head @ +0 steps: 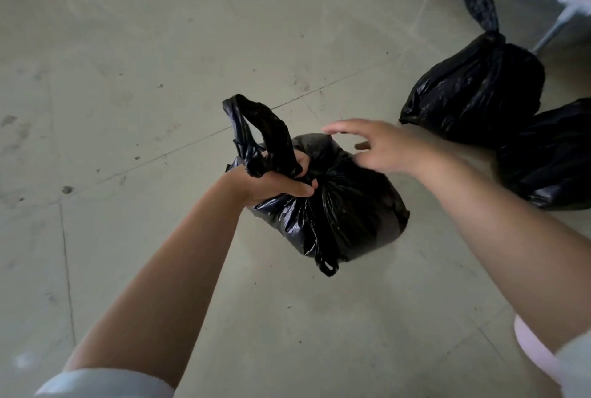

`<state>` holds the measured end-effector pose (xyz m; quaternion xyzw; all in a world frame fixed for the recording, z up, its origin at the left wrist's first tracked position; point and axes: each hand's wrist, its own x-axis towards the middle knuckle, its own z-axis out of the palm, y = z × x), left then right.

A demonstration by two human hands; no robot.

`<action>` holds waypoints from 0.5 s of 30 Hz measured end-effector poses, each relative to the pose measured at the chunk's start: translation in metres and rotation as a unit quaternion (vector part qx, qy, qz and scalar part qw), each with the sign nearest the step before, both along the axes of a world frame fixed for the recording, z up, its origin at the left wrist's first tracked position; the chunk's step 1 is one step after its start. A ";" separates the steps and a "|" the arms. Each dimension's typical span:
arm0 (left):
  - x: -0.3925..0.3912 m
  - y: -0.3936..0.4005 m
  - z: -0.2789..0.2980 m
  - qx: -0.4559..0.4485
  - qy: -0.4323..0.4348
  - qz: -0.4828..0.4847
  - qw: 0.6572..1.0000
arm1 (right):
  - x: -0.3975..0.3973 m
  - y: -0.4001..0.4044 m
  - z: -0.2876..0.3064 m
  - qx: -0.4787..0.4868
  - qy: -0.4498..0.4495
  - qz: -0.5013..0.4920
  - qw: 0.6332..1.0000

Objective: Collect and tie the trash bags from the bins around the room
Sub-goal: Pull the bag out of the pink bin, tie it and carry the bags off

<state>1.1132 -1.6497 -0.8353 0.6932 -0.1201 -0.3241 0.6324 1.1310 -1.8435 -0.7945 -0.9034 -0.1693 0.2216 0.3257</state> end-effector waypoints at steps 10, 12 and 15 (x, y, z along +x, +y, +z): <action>0.003 -0.004 -0.006 -0.058 -0.135 0.231 0.962 | -0.001 0.023 -0.016 0.045 0.013 -0.051 0.998; 0.006 -0.005 -0.004 -0.013 -0.110 0.302 0.947 | -0.003 0.029 -0.017 0.032 0.013 -0.038 0.999; 0.007 -0.004 -0.012 0.137 -0.181 0.360 0.905 | -0.005 0.036 -0.020 0.003 0.005 -0.014 1.000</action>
